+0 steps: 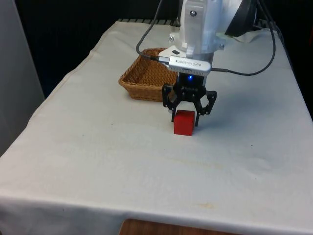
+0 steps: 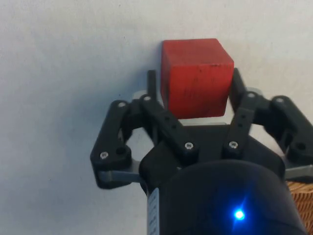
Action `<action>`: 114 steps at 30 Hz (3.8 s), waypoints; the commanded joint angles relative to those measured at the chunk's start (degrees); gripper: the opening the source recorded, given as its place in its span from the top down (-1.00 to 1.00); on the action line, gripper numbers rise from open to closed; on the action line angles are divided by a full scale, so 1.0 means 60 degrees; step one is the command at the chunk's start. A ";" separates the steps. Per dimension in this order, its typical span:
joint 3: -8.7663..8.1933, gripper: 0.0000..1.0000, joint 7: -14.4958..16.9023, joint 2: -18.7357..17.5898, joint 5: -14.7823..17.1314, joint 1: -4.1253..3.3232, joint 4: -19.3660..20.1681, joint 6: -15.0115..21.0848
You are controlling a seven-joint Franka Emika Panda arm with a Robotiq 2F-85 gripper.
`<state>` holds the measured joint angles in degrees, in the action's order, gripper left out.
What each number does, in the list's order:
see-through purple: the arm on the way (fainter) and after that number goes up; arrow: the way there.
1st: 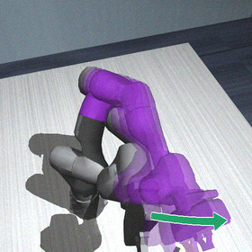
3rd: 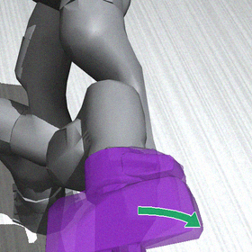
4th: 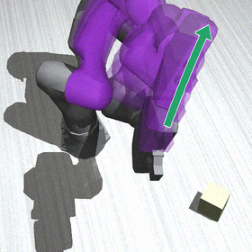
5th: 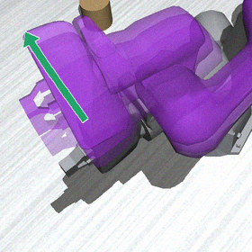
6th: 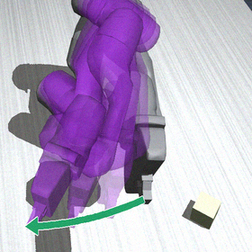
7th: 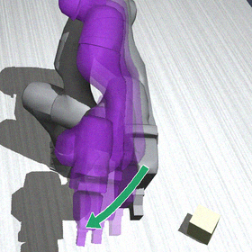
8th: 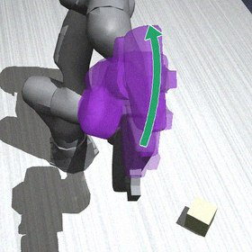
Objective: Pick up the cube and place it into the basket.
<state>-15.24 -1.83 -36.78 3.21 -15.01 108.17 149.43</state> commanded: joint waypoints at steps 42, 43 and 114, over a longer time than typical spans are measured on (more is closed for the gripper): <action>-0.0286 0.94 0.0038 0.2435 -0.0573 -0.0057 0.1432 -0.0955; -0.0296 0.94 0.0048 0.2511 -0.0602 -0.0057 0.1490 -0.0974; -0.2492 0.94 0.0630 0.6035 -0.3123 0.0057 0.7305 0.0888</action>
<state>-30.08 1.89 -0.40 -15.18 -14.84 151.83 153.72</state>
